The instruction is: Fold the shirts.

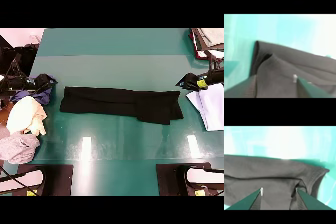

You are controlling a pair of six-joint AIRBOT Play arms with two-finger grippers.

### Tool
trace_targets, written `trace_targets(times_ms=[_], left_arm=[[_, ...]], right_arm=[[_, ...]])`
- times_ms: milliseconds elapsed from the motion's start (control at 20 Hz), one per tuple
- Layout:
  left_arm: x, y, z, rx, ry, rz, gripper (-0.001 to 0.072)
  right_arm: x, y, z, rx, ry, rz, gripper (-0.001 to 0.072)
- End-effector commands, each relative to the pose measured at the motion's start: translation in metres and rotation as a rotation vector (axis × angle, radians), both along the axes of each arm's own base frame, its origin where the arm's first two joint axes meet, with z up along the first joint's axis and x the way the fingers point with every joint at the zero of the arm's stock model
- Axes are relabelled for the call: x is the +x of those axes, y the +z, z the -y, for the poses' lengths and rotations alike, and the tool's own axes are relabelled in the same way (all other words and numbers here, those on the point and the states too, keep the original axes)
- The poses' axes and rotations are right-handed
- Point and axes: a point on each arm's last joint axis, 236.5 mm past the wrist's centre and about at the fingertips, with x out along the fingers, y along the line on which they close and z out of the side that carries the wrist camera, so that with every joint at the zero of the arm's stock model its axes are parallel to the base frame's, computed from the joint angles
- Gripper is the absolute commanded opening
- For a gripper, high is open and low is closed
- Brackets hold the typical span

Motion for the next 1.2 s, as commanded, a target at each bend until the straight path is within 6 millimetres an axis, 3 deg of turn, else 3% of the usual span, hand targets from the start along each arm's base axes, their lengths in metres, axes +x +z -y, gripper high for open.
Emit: trace_targets(times_ms=[0, 50, 150, 200, 250, 400, 650, 800, 950, 1150], left_arm=[[-0.012, 0.013, 0.018, -0.047, -0.094, -0.039, 0.0210], [-0.019, 0.012, 0.023, -0.058, -0.127, -0.053, 0.0022], [-0.028, 0.011, 0.029, -0.067, -0.171, -0.075, 0.0021], [-0.033, 0.011, 0.035, -0.073, -0.192, -0.088, 0.0021], [-0.038, 0.010, 0.043, -0.078, -0.221, -0.101, 0.0021], [-0.050, 0.008, 0.083, -0.066, -0.332, -0.120, 0.0021], [-0.069, 0.008, 0.162, -0.043, -0.502, -0.098, 0.0021], [-0.079, 0.009, 0.194, -0.034, -0.567, -0.081, 0.0021], [-0.087, 0.009, 0.210, -0.036, -0.597, -0.087, 0.0022], [-0.092, 0.009, 0.217, -0.040, -0.608, -0.094, 0.0021]], right_arm=[[-0.018, 0.004, 0.006, 0.030, 0.070, -0.051, 0.0492], [-0.028, -0.002, 0.012, 0.047, 0.065, -0.079, 0.0491], [-0.052, -0.021, 0.025, 0.087, 0.040, -0.147, 0.0492], [-0.063, -0.031, 0.030, 0.104, 0.028, -0.174, 0.0545], [-0.073, -0.042, 0.035, 0.123, 0.009, -0.202, 0.0663], [-0.093, -0.068, 0.040, 0.181, 0.004, -0.264, 0.0673], [-0.073, -0.081, 0.023, 0.297, 0.028, -0.209, 0.0669], [-0.062, -0.091, 0.013, 0.308, 0.078, -0.214, 0.0663], [-0.049, -0.097, 0.004, 0.301, 0.115, -0.213, 0.0641], [-0.037, -0.103, -0.011, 0.287, 0.154, -0.208, 0.0542]])
